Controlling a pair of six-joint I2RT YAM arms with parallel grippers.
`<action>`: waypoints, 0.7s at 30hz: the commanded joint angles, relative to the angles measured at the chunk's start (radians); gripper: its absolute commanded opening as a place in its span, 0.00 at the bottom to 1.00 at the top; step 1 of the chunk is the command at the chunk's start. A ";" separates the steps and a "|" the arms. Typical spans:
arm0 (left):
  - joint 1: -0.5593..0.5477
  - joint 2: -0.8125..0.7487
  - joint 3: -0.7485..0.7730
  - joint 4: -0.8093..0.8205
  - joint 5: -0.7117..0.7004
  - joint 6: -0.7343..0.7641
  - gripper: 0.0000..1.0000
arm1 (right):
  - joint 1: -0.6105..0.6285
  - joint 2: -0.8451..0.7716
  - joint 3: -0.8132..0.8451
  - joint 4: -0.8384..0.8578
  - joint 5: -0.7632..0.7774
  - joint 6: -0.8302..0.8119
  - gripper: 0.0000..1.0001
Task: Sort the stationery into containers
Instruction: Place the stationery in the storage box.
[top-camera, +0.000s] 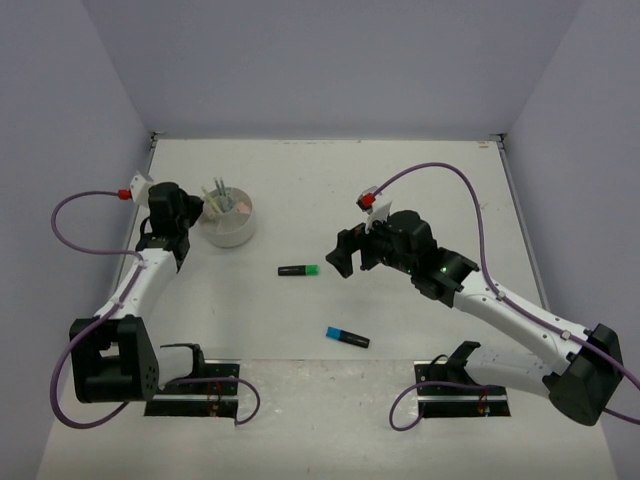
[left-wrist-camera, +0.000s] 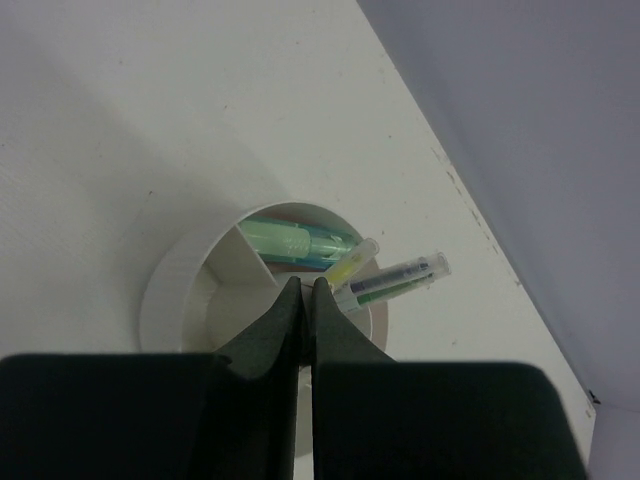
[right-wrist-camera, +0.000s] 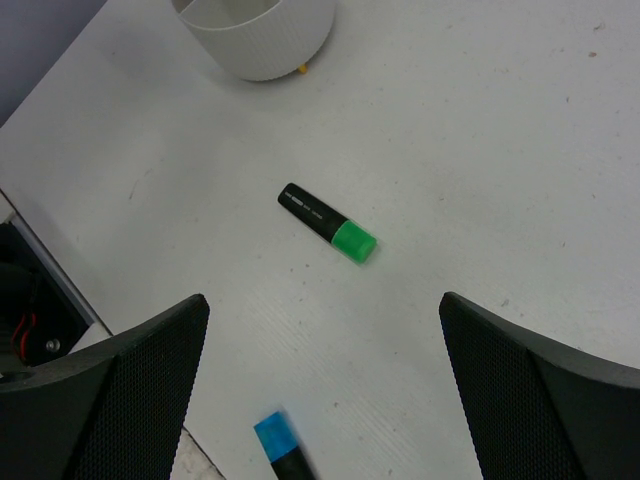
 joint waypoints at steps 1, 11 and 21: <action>0.012 0.021 -0.028 0.043 -0.049 -0.004 0.13 | -0.005 0.002 0.011 0.002 -0.017 -0.004 0.99; 0.040 -0.016 -0.082 0.090 -0.018 0.007 0.00 | -0.005 0.024 0.033 -0.012 -0.031 0.010 0.99; 0.063 -0.030 -0.029 0.081 0.011 0.068 0.00 | -0.005 0.040 0.044 -0.020 -0.031 0.003 0.99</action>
